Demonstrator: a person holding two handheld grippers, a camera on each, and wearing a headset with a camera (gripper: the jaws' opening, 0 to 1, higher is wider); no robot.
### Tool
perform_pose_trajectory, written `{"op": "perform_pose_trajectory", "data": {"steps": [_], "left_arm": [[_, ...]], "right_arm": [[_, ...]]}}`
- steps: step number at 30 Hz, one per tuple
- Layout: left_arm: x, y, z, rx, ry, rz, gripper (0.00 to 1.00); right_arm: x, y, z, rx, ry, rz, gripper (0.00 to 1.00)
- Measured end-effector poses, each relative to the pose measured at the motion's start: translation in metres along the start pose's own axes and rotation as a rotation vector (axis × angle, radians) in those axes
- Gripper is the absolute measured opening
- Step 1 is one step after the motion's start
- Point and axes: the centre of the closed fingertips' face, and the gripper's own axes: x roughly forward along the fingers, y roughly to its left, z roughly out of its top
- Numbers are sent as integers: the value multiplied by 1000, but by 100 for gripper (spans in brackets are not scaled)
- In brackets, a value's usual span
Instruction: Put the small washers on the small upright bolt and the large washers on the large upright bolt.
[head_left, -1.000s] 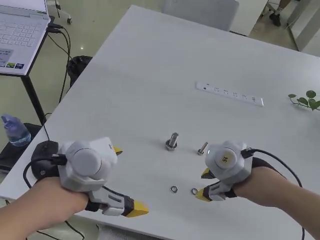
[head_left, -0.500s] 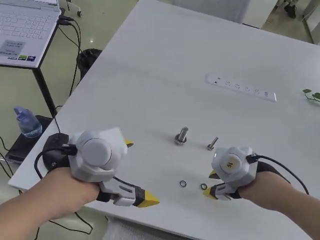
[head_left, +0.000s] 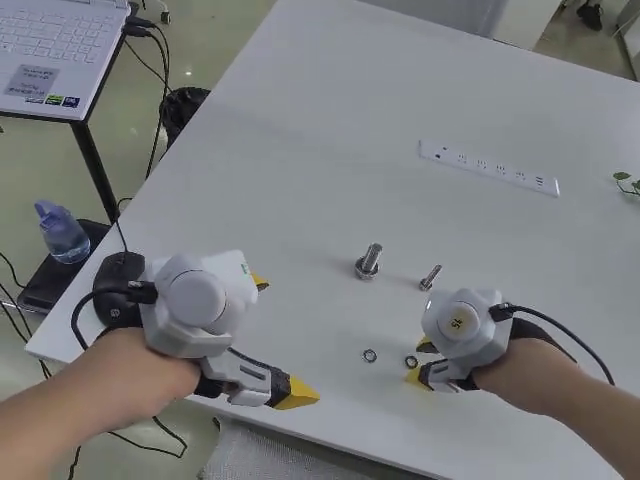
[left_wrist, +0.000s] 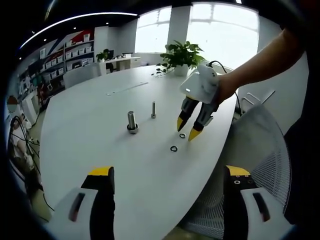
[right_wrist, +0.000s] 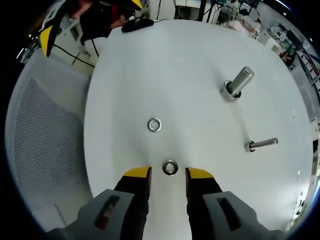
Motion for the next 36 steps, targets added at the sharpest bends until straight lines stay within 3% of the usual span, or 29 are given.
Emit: {"op": "perform_pose_trajectory", "data": {"steps": [2,11,19,26,36], "left_arm": [[0,-1,-1,-6,2,-3,89],[1,-4,-1,-3,4,-6,88],[0,-5,0,-10,0,-6,87],[-1,-4,-1,-13,4,-3,86],[1,-5,-4,-14,16,-9,84]], "right_arm": [[0,3,-1,12,2,21,26],[1,0,0,15,9,17,25],[2,-1,1,29,30,3,15],[2,-1,2,20,40,6,15],[3,-2,3,14,122,14,13]]}}
